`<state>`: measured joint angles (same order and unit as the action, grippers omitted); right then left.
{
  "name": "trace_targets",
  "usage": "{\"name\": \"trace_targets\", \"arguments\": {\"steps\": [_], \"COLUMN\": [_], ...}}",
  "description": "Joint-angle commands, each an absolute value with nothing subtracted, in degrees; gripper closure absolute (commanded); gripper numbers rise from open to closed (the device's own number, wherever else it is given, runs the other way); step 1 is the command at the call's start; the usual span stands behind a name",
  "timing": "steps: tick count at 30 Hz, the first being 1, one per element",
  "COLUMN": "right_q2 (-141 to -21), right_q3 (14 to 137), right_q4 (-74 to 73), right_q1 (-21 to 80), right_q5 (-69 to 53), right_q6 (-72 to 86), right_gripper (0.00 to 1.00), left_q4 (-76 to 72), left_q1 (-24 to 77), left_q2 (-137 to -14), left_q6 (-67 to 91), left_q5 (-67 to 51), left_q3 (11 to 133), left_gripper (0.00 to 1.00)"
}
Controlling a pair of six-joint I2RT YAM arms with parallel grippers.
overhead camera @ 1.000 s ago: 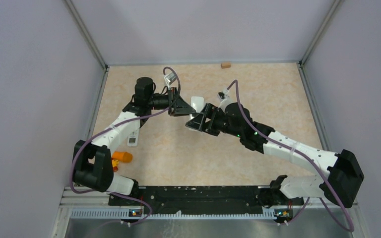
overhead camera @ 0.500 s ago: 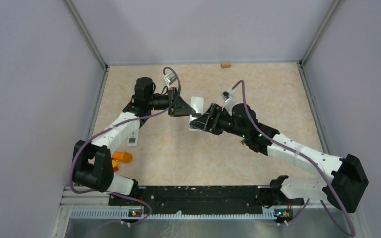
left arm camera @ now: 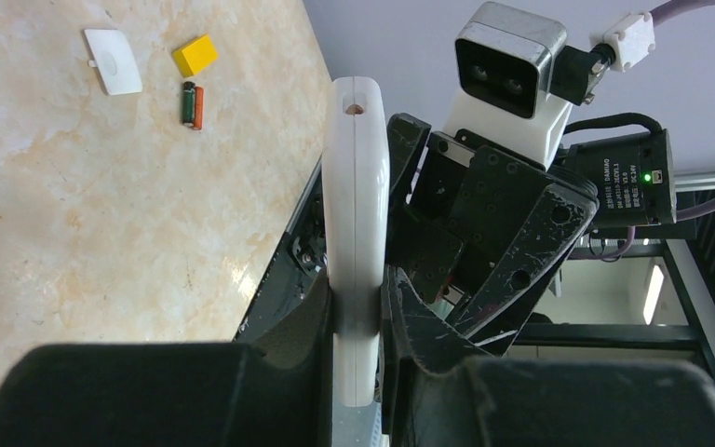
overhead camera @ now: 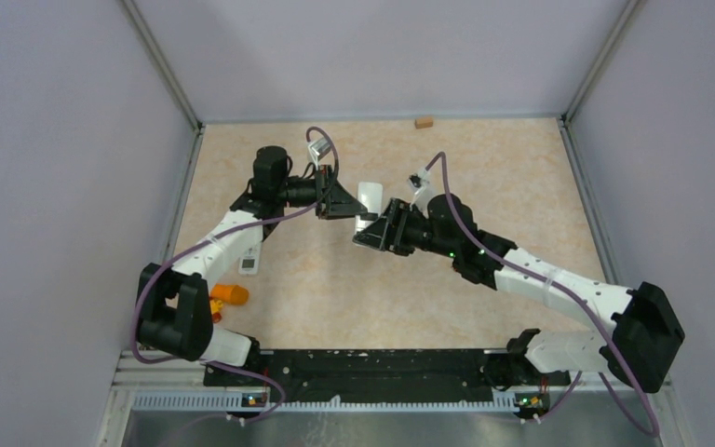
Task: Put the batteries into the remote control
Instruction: Load the battery into the remote control.
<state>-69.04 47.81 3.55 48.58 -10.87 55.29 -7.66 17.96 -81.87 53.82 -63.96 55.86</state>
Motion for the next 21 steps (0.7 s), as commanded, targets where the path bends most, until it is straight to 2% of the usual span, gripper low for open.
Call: {"name": "trace_targets", "arguments": {"steps": [1, 7, 17, 21], "right_q2": [-69.0, -68.2, -65.9, -65.5], "right_q3": [51.2, 50.6, 46.3, 44.4], "right_q4": [4.9, 5.7, 16.5, 22.3], "right_q1": [48.2, 48.2, 47.8, 47.8], "right_q5": [-11.0, -10.4, -13.4, -15.0], "right_q6": [54.5, 54.5, 50.5, 48.3], "right_gripper": [0.42, 0.50, 0.62, 0.66], "left_q4": [-9.3, -9.3, -11.9, -19.3], "left_q1": [18.1, 18.1, 18.2, 18.2], "left_q2": [-79.2, -79.3, -78.7, -78.3], "left_q6": [53.4, 53.7, 59.6, 67.4], "left_q5": [-64.6, -64.7, -67.1, -67.9], "left_q3": [55.7, 55.8, 55.9, 54.2], "left_gripper": [1.00, 1.00, 1.00, 1.00]}}
